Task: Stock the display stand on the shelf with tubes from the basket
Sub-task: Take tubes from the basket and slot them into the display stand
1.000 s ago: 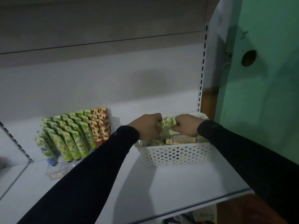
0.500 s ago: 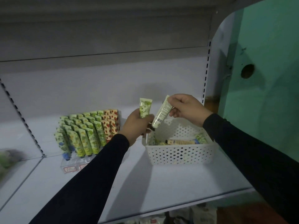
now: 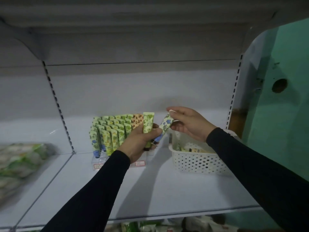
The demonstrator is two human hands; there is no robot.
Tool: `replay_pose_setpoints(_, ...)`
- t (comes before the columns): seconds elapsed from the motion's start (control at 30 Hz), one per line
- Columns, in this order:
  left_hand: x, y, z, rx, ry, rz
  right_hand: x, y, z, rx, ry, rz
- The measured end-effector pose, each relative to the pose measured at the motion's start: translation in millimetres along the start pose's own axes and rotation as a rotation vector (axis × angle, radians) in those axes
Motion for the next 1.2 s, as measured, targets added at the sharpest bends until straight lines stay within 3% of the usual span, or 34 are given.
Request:
replay_pose_setpoints(0.17,15,-12,6,-0.015,0.089,0.003,-8,21,2,0.030,-0.016,0.013)
replay_pose_setpoints(0.43,45,-52,2,-0.100,0.074,0.105,-22,60,1,0.288,-0.013,0.013)
replay_pose_setpoints(0.63,71,-83,-1,-0.183,0.059,0.180,-35,88,10,0.291,-0.020,-0.006)
replay_pose_setpoints(0.93,116,-166,-23,-0.277,0.014,0.546,-53,113,13,0.470,-0.074,0.016)
replay_pose_setpoints(1.2,151,-231,-64,-0.306,-0.029,0.729,-82,144,3,0.658,-0.107,0.053)
Point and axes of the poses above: each hand's wrist, its own x-axis away from the middle knuckle, its own y-axis out of the palm, z = x × y, the point moved 9 cm from there along -x, towards the middle knuckle, and after that the axes turned 11 degrees about -z, right-handed, at the moved point
